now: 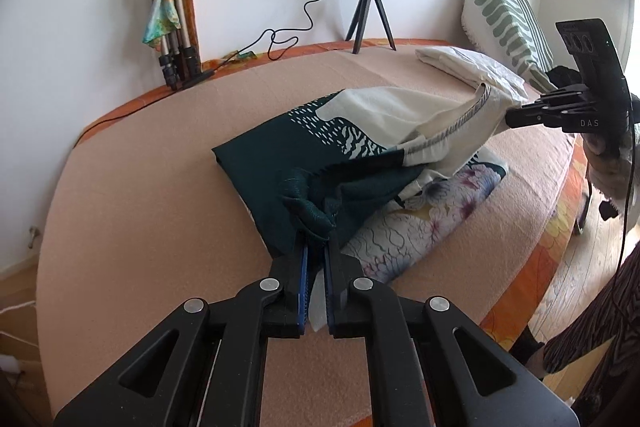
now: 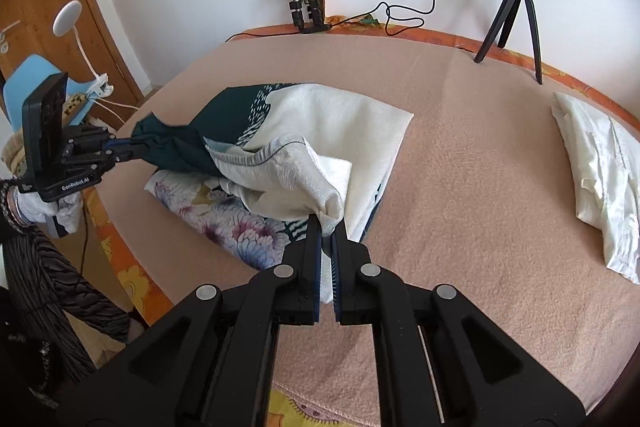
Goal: Fold small clothes
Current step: 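Lift the collar end with both grippers and fold it over the hem, then open both grippers and release the folded collar end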
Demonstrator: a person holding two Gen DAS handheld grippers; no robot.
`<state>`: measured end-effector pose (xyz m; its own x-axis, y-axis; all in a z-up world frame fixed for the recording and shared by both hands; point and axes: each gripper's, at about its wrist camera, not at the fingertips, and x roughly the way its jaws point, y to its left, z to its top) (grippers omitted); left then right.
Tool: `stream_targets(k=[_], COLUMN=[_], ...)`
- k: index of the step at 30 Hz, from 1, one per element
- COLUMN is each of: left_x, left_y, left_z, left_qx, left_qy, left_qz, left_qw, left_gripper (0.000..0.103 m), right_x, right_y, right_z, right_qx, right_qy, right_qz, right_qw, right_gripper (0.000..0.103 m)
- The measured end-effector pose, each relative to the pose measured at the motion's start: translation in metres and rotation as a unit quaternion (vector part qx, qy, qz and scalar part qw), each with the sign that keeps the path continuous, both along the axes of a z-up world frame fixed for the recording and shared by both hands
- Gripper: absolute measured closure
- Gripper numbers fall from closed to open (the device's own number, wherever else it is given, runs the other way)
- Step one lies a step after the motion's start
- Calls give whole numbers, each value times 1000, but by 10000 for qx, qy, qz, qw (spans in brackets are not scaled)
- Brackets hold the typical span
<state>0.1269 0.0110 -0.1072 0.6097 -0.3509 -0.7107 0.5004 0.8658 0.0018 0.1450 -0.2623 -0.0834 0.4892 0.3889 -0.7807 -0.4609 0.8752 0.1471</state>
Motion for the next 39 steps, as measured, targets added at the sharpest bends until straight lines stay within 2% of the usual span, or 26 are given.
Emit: stream_targets(k=[1, 4, 6, 7, 8, 11, 14, 17, 18, 20, 22, 24, 25, 26, 28, 29, 31, 33, 35, 37, 39], left_x=[-4, -14, -15, -17, -21, -33, -25, -17, -17, -22, -26, -23, -20, -18, -13, -13, -12, -16, -25, -41, -58], left_y=[3, 13, 21, 25, 28, 32, 40, 40, 36, 25, 16, 4, 0, -4, -9, -11, -12, -9, -11, -17, -26], left_z=[1, 7, 11, 14, 17, 21, 13, 0, -3, -5, -8, -13, -17, -20, -23, -21, -6, 17, 33, 34, 18], left_qx=[14, -105, -267, -358, -450, -430, -677, -721, -572, -274, -171, 146, 233, 285, 455, 565, 733, 776, 1018, 1379, 1798], left_qy=[27, 29, 96, 64, 3, -167, 222, 553, 579, 421, 265, 153, 173, 198, 153, -52, -508, -1026, -1512, -1886, -1918], left_qz=[-34, -3, 90, 161, 156, 180, 343, 518, 490, 403, 283, 345, 328, 313, 363, 393, 426, 370, 227, -120, -551], left_qw=[10000, 9999, 9996, 9992, 9989, 9988, 9969, 9945, 9955, 9979, 9991, 9992, 9990, 9989, 9982, 9976, 9951, 9910, 9830, 9722, 9632], left_gripper=[97, 96, 88, 78, 77, 76, 76, 76, 74, 46, 45, 46, 62, 86, 99, 101, 101, 102, 102, 102, 99], right_x=[-5, -17, -21, -22, -22, -18, -11, -2, -1, 2, 3, 7, 8, 10, 12, 14, 14, 13, 10, 8, 5], right_y=[-1, -8, -14, -18, -22, -33, -40, -49, -51, -54, -56, -58, -58, -56, -49, -46, -42, -44, -46, -45, -44], right_z=[1, 5, 11, 13, 14, 10, -8, -31, -37, -44, -50, -54, -55, -56, -55, -54, -48, -36, -23, -16, -20], right_qx=[7, -90, 112, 278, 418, 537, 605, 914, 992, 1062, 1280, 1483, 1528, 1543, 1570, 1568, 1761, 2176, 2450, 2177, 1969], right_qy=[53, 19, 12, 26, 36, 243, 635, 1184, 1306, 1417, 1541, 1678, 1695, 1731, 1732, 1758, 1765, 1730, 1597, 1454, 1530], right_qz=[60, -66, -178, -272, -371, -852, -1128, -1423, -1487, -1559, -1628, -1693, -1711, -1677, -1577, -1552, -1536, -1549, -1534, -1524, -1513], right_qw=[10000, 9999, 9998, 9992, 9984, 9946, 9897, 9785, 9752, 9718, 9661, 9598, 9585, 9582, 9594, 9594, 9561, 9480, 9439, 9530, 9565], right_gripper=[98, 86, 68, 65, 63, 63, 63, 63, 63, 63, 63, 63, 63, 63, 77, 95, 97, 98, 98, 98, 97])
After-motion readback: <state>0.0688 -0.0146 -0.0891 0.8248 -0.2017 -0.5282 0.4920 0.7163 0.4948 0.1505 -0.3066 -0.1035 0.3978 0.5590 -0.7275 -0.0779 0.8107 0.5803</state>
